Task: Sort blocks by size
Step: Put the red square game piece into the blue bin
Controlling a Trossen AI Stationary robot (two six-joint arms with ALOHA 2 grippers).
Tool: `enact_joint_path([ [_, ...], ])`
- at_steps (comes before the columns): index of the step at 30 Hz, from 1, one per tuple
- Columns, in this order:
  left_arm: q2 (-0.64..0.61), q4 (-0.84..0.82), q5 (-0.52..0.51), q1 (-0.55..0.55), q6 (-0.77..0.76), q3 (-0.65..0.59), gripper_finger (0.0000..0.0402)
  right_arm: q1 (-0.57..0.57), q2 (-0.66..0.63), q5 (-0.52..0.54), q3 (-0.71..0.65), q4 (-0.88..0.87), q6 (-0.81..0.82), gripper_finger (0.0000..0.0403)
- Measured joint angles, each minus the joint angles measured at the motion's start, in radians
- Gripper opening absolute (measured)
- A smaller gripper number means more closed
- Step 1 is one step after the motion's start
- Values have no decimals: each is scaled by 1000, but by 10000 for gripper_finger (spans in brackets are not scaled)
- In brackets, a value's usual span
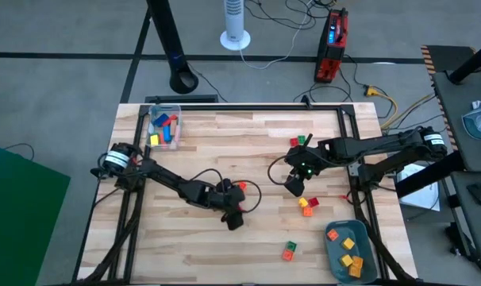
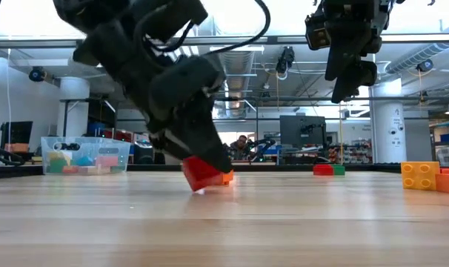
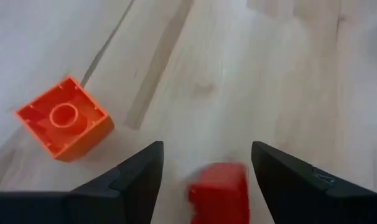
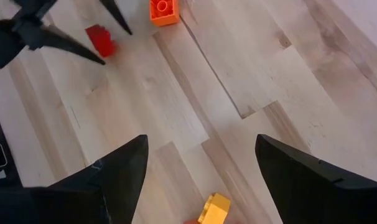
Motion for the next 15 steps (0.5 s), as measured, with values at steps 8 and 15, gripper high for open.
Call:
enact_joint_path([
  [8, 10, -192, -44, -34, 2, 109, 230, 0, 0, 0, 0, 5, -9, 277],
  [15, 5, -249, -53, -65, 50, 132, 230, 0, 0, 0, 0, 5, -32, 285],
])
